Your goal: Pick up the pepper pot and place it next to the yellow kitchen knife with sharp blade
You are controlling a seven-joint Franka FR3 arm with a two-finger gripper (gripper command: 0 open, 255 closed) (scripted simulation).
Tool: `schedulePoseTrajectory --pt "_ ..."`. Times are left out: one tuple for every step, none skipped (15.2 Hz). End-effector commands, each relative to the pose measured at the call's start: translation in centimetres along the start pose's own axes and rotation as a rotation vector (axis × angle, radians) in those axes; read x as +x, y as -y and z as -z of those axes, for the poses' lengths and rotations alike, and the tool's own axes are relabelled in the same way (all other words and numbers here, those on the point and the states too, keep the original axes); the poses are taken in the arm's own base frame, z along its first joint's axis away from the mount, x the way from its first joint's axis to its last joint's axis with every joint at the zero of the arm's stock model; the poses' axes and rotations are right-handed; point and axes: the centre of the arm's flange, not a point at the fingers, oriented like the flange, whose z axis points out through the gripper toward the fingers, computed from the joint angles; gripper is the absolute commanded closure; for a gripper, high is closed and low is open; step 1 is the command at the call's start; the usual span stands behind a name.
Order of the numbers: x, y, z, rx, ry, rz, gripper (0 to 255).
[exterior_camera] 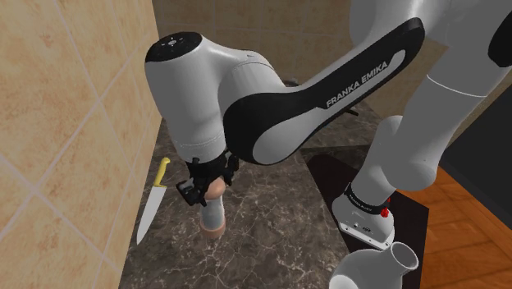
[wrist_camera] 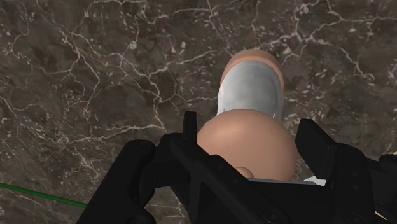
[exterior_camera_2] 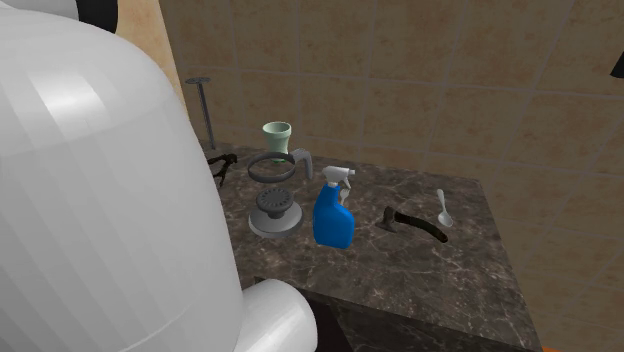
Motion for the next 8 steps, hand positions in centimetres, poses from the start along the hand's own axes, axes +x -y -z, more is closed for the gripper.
schedulePoseTrajectory --pt "-0.02 -0.03 -0.2 0.0 0.0 0.0 255" --pt "-0.02 -0.03 -0.2 0.0 0.0 0.0 255" --pt "-0.02 -0.03 -0.2 0.0 0.0 0.0 255" --pt "-0.02 -0.03 -0.2 0.0 0.0 0.0 255" --pt "-0.02 -0.03 -0.2 0.0 0.0 0.0 255" --pt "-0.02 -0.03 -0.2 0.0 0.0 0.0 255" --pt "-0.02 -0.03 -0.2 0.0 0.0 0.0 0" --pt "-0.02 -0.03 -0.2 0.0 0.0 0.0 0"
